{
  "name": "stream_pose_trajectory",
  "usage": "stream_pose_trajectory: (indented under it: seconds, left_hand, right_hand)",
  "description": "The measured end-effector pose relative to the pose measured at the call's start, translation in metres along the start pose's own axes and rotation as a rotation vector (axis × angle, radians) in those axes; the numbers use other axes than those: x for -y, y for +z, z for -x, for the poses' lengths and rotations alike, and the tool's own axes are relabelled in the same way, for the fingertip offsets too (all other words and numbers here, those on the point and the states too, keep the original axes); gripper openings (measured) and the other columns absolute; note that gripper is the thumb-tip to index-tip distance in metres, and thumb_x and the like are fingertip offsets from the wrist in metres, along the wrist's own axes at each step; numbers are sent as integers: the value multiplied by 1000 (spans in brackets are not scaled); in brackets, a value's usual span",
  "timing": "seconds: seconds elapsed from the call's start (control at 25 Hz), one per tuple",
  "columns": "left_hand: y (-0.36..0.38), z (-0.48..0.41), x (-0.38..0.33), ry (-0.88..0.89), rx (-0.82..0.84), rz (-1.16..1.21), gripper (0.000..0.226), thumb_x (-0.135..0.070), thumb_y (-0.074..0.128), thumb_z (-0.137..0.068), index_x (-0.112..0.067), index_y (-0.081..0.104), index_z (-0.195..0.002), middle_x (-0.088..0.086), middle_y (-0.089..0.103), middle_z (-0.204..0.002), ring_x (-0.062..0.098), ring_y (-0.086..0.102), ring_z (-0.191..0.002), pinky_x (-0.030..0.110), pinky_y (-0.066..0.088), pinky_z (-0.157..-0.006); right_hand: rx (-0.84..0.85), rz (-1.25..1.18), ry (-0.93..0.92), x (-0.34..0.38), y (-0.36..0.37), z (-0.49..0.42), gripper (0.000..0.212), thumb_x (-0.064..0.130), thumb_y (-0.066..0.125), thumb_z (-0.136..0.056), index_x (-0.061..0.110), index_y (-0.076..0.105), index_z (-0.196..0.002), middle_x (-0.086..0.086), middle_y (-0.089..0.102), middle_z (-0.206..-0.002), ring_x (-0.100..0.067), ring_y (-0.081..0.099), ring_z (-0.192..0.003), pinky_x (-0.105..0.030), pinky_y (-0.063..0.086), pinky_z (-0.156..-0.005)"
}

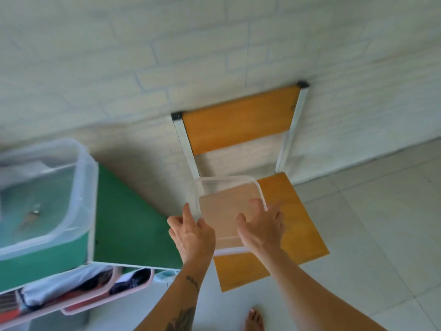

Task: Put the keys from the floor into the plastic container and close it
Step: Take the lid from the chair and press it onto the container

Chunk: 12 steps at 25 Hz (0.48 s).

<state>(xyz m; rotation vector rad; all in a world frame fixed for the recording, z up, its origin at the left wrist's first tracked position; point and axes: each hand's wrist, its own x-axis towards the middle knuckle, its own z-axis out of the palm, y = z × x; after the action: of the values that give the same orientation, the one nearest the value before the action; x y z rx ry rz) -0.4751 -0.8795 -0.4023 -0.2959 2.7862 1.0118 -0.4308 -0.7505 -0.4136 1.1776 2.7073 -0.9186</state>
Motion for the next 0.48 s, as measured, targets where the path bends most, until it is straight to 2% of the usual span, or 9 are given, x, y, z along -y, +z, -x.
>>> stream_pose_trajectory:
  seconds: [0.12, 0.28, 0.48]
  left_hand:
    - [-49, 7, -29, 65, -89, 19, 55, -15, 48, -94, -18, 35, -147, 8, 35, -121, 21, 31, -97, 41, 38, -92]
    - [-104, 2, -52, 151, -198, 64, 55, -15, 46, -93, -16, 37, -147, 7, 42, -140, 29, 39, -114, 44, 38, -98]
    - [-177, -17, -66, 186, -360, -3, 58, -17, 48, -89, -15, 37, -146, 6, 46, -142, 30, 41, -121, 42, 33, -106]
  right_hand:
    - [-55, -49, -65, 36, -42, 15, 46, 44, 50, -88, 27, 45, -131, -14, 40, -129, -32, 41, -116, -46, 38, -99]
    - [-201, -29, -216, 84, -79, 21, 56, 44, 51, -88, 24, 40, -139, -12, 42, -128, -28, 42, -113, -41, 41, -96]
    - [-290, -61, -391, 155, -96, 34, 62, 41, 50, -85, 21, 35, -142, -13, 43, -132, -30, 43, -112, -45, 47, -90]
